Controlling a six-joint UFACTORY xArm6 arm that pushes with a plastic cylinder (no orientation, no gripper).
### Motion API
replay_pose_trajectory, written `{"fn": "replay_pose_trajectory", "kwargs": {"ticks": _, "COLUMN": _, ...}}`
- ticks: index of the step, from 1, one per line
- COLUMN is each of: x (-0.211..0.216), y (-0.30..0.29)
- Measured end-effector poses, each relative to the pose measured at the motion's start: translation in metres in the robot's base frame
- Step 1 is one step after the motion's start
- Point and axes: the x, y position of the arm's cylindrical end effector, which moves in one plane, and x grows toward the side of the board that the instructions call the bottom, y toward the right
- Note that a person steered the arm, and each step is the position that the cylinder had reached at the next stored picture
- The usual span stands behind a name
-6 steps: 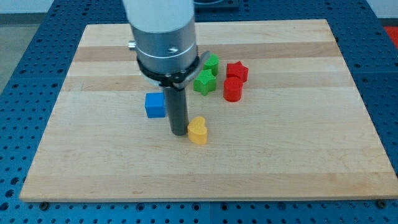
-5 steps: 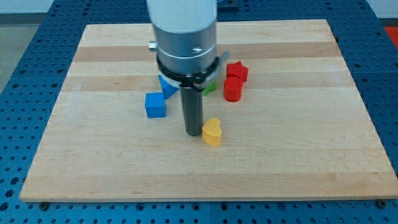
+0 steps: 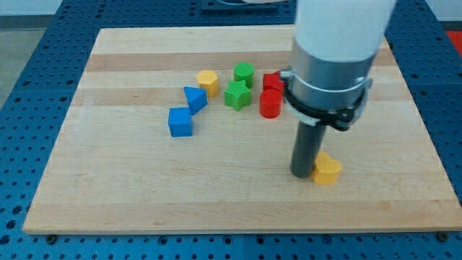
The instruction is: Nudge the green star along with blue cube a bit up
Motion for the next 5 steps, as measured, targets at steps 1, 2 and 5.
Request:
{"fn": "replay_pose_trajectory", "kwargs": {"ticks": 1, "x": 0.000, "y": 0.021}}
{"fn": "replay_pose_trajectory", "kwargs": {"ticks": 2, "x": -0.008, "y": 0.027}}
{"fn": "replay_pose_trajectory", "kwargs": {"ticks": 5, "x": -0.014, "y": 0.057}}
